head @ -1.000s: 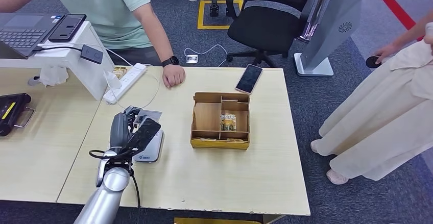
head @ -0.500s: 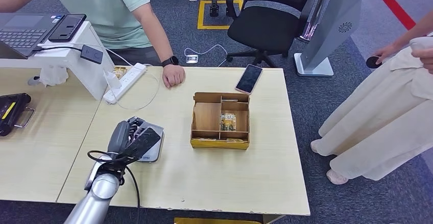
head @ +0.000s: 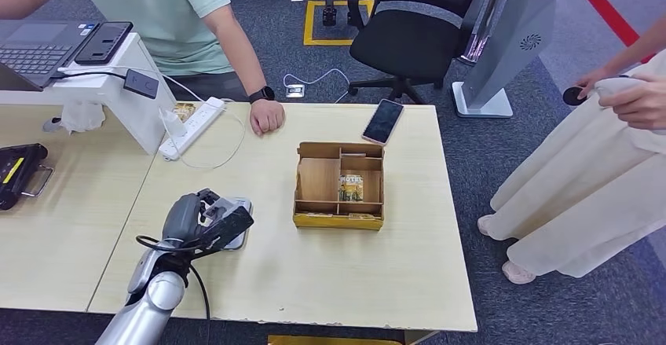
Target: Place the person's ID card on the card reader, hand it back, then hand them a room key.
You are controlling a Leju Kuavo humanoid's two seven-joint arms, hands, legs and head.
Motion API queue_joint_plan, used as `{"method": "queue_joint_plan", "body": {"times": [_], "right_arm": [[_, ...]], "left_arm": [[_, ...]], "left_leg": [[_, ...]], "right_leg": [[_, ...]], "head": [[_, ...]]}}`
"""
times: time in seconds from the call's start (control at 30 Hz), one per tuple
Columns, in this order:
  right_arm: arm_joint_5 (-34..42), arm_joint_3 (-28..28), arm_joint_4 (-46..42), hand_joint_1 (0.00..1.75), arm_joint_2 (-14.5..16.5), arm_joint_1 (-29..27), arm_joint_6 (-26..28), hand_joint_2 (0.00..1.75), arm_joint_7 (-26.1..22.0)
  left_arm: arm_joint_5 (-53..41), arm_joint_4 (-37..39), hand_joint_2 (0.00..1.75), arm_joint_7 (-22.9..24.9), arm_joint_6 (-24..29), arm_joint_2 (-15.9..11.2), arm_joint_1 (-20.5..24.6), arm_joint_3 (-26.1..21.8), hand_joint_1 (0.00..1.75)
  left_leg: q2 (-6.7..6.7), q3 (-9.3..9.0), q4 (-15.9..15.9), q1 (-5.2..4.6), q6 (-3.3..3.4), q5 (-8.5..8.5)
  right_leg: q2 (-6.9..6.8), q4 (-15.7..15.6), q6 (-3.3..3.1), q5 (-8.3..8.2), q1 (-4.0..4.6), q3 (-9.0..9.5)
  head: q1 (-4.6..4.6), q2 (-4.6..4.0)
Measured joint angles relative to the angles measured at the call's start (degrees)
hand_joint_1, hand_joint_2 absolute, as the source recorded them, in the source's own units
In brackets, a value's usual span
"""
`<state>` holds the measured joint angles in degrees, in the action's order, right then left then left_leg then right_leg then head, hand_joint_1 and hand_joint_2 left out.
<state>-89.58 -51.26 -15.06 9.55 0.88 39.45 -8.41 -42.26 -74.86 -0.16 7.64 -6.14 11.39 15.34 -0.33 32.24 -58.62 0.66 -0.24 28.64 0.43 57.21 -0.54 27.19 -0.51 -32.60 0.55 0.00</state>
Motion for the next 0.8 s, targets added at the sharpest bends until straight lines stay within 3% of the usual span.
{"method": "queue_joint_plan", "body": {"times": [0.8], "right_arm": [[-0.7, 0.0, 0.0, 0.0, 0.0, 0.1, 0.0, 0.0, 0.2]], "left_arm": [[-5.0, 8.0, 1.75, 2.1, -2.1, 0.3, 4.2, 2.5, 1.75]], "left_leg": [[-0.01, -0.03, 0.0, 0.0, 0.0, 0.0]], "right_leg": [[0.0, 0.0, 0.0, 0.0, 0.0, 0.03]], "head": [[-0.01, 0.0]]}}
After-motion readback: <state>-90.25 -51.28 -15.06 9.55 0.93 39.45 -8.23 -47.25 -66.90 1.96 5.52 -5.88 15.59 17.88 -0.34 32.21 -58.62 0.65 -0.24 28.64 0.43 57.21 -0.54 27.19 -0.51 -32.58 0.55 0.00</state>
